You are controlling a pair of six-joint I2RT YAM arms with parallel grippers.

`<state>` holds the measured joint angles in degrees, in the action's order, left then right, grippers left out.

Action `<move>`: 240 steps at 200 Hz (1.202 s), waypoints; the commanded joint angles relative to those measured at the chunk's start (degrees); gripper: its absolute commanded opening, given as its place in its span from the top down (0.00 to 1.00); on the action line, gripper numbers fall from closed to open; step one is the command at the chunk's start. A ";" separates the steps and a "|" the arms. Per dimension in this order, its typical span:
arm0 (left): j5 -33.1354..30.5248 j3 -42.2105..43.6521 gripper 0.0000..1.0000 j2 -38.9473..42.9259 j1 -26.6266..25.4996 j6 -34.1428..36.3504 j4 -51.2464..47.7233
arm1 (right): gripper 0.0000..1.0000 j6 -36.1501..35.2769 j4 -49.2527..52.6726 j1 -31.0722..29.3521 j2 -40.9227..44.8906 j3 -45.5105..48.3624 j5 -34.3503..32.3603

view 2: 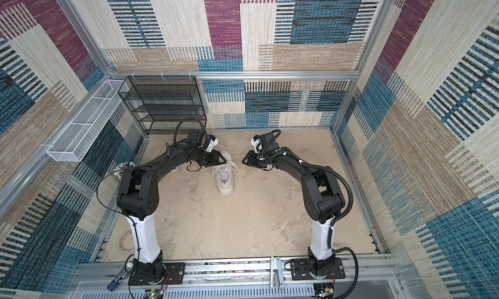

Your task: Tie the shoes

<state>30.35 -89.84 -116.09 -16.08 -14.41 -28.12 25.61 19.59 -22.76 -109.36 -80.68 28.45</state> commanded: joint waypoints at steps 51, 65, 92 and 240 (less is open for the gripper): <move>-3.02 0.03 0.01 11.60 2.20 3.51 1.79 | 0.08 -2.81 -4.83 6.70 9.25 5.36 -5.35; -3.89 2.10 0.01 15.54 4.72 4.07 3.62 | 0.00 -4.50 -5.66 9.49 11.06 7.11 -6.95; -8.90 9.88 0.01 22.52 9.99 5.30 9.62 | 0.00 -8.97 -11.84 13.56 15.74 13.54 -17.18; -38.42 61.83 0.01 38.82 13.37 18.17 67.91 | 0.00 -28.46 -92.23 17.56 27.70 70.46 -42.62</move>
<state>-4.80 -28.93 -78.11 -2.96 1.74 34.94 -2.02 -56.51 -5.28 -79.46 -13.21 -15.20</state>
